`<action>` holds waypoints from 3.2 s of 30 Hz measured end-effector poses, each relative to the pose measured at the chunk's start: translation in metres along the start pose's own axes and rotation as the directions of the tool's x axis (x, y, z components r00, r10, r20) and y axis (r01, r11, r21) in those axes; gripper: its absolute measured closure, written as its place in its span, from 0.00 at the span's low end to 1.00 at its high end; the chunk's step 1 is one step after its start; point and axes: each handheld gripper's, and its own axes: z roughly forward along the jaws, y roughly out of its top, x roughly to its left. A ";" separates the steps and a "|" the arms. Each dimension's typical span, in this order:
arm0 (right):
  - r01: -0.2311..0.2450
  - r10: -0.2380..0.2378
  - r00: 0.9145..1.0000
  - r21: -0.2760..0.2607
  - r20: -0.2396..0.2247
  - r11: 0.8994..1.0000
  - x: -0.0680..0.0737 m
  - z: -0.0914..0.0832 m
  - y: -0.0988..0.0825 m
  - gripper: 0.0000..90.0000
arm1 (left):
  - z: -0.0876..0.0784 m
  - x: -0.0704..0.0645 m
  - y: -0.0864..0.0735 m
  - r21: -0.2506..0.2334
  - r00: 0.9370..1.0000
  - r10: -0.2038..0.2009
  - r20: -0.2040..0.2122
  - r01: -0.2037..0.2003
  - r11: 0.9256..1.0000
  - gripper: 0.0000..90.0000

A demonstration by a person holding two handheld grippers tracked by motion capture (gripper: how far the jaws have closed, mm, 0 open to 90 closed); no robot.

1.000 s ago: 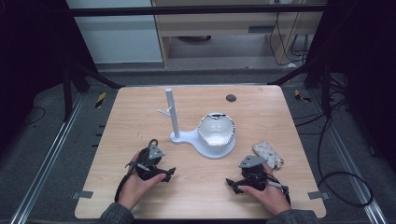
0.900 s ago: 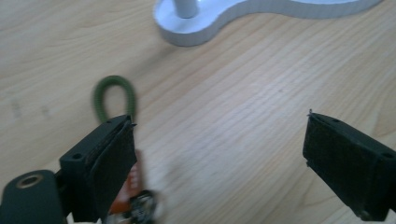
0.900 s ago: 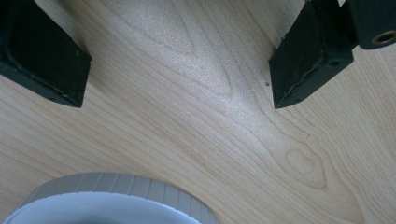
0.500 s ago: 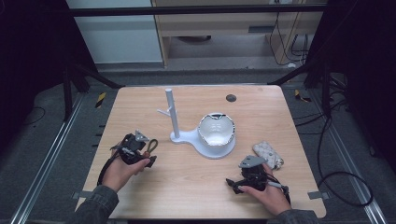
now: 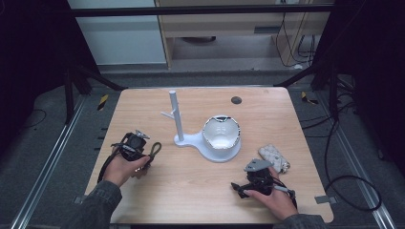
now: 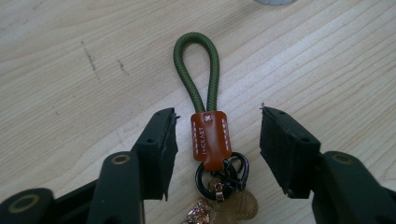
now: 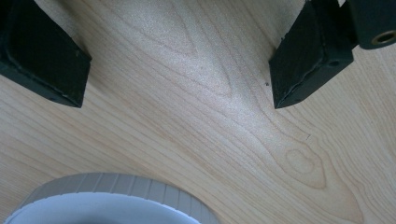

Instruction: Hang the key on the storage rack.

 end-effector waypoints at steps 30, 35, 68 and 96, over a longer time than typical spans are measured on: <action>0.004 -0.004 1.000 0.000 0.000 1.000 0.000 0.000 0.000 0.06 | 0.027 0.009 -0.003 0.100 0.997 -0.066 0.043 0.062 0.993 0.66; 0.004 -0.004 1.000 0.000 0.001 1.000 0.000 0.000 0.000 0.06 | 0.029 0.010 -0.004 0.106 0.997 -0.065 0.047 0.059 0.993 0.68; 0.005 -0.005 1.000 -0.001 -0.001 1.000 0.000 -0.001 -0.001 0.06 | -0.039 -0.008 -0.024 -0.230 0.998 -0.004 0.067 0.019 0.973 0.73; 0.004 -0.004 1.000 0.000 -0.001 1.000 0.000 -0.001 -0.001 0.06 | -0.075 -0.030 -0.015 -0.312 0.994 0.078 0.072 -0.052 0.949 0.73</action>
